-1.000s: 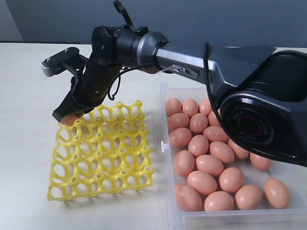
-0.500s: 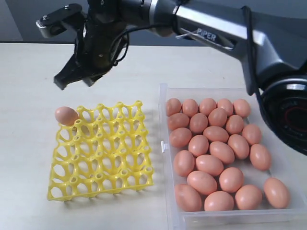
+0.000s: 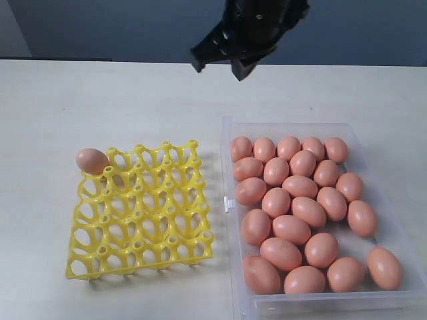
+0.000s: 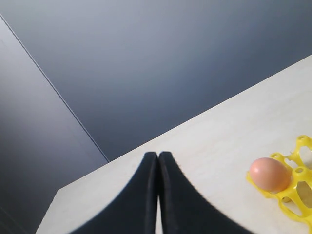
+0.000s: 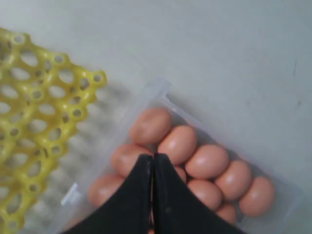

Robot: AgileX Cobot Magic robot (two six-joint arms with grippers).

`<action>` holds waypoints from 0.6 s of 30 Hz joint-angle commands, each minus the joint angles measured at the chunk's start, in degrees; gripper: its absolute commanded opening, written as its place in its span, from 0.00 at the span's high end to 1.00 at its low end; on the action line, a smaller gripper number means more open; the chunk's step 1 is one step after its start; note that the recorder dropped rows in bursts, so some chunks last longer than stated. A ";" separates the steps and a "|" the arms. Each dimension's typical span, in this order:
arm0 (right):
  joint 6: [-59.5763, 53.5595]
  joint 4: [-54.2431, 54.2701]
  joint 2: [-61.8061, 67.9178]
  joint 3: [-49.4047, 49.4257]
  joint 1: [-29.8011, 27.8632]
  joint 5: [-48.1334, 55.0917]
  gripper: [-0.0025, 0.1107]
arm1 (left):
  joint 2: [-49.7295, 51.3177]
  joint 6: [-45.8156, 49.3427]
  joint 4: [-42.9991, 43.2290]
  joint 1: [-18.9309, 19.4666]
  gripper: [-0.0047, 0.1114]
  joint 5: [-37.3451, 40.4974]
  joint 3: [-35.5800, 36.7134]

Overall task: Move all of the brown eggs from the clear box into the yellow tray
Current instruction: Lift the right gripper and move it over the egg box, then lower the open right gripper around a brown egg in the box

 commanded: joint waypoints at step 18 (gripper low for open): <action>-12.37 2.39 -4.51 28.16 -5.37 -1.22 0.59 | -0.28 -0.25 0.12 -0.60 0.96 -0.34 -0.07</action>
